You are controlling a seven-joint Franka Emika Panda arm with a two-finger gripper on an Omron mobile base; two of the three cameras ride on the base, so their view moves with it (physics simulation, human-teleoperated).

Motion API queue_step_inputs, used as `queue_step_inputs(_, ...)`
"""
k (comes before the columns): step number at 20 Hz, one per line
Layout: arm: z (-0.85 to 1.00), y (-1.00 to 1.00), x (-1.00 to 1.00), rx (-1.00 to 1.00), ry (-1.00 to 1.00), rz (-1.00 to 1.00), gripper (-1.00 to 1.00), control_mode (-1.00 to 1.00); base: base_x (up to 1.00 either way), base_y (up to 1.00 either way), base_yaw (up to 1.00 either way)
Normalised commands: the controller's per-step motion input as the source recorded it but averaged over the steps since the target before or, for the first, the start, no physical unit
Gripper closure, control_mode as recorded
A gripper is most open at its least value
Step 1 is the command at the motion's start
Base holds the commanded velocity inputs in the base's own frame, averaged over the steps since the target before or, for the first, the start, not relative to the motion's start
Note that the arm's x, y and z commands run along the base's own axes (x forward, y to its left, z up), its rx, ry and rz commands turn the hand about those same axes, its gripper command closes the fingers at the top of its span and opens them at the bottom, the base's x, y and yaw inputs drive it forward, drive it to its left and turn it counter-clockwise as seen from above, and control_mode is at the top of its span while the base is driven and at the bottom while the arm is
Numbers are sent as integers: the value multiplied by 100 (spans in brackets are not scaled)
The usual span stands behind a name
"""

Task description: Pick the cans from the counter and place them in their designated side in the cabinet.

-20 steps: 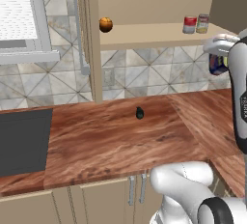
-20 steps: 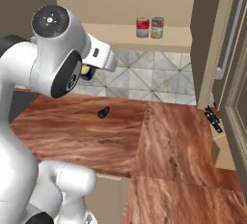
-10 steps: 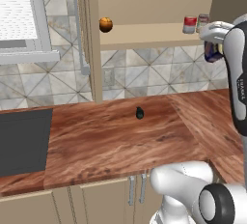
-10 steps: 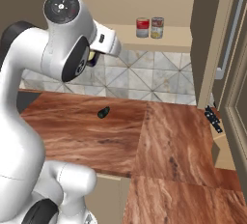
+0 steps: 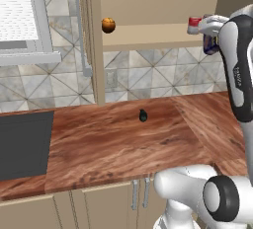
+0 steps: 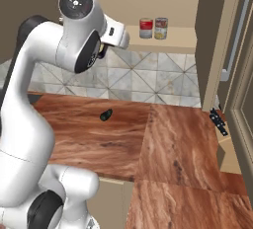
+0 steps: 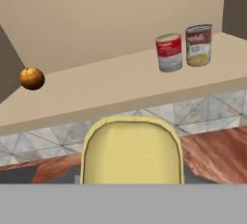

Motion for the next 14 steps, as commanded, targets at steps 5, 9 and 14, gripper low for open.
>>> queue_step_inputs(5,0,-7,54,0,0,0,100,-100,0,0,0)
queue_step_inputs(9,0,-11,57,0,0,0,100,-100,0,0,0)
queue_step_inputs(14,0,-13,57,0,1,0,100,-100,0,0,0)
